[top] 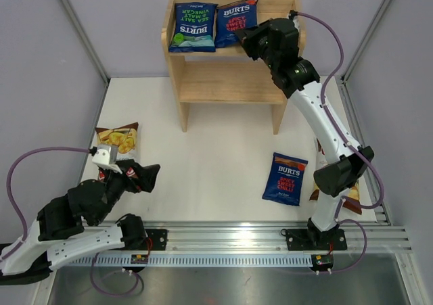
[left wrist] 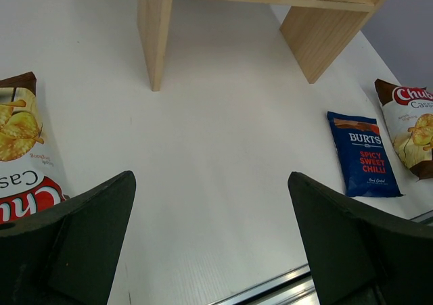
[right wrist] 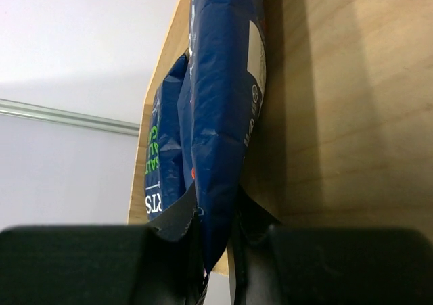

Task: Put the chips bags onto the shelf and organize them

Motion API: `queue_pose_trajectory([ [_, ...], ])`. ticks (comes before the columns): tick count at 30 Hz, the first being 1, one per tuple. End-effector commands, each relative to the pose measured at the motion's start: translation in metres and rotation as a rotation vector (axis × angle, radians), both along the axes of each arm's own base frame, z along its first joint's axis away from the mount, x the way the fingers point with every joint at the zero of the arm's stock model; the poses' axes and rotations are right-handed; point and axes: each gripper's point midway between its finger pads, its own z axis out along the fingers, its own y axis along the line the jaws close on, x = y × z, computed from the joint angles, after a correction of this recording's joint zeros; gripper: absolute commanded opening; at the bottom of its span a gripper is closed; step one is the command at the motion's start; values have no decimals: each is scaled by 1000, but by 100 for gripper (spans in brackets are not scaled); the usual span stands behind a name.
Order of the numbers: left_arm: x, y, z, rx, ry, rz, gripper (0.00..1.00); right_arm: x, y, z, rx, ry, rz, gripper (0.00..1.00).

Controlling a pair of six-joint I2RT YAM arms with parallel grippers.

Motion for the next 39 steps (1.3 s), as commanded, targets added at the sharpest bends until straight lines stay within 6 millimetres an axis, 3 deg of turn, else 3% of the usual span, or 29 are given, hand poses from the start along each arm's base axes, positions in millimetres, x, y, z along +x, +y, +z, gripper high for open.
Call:
queue_pose_trajectory([
  [1, 2, 4, 7, -46, -19, 26, 99, 1, 16, 3, -1, 17, 56, 11],
  [6, 1, 7, 6, -53, -23, 29, 99, 1, 14, 2, -2, 18, 43, 22],
  [7, 1, 7, 7, -54, -24, 29, 99, 1, 13, 2, 3, 18, 32, 32],
  [9, 1, 6, 6, -52, -24, 26, 99, -3, 10, 2, 8, 15, 25, 40],
  [13, 1, 6, 6, -52, -21, 26, 99, -6, 4, 4, -34, 16, 7, 71],
  [19, 0, 7, 8, -67, -25, 29, 99, -11, -11, 9, -102, 6, -39, 74],
  [23, 0, 10, 10, -78, -29, 37, 99, -10, -10, 14, -190, -10, -23, 76],
  [24, 0, 10, 10, -79, -29, 38, 99, -11, -11, 6, -243, 14, -9, 77],
  [26, 1, 10, 10, -78, -28, 40, 99, -7, -8, 11, -281, -1, -5, 79],
  [30, 1, 11, 9, -77, -27, 43, 99, -11, -16, 1, -372, 26, -33, 79],
  [39, 1, 9, 9, -71, -26, 37, 99, -26, -33, 11, -416, -51, -71, 66],
])
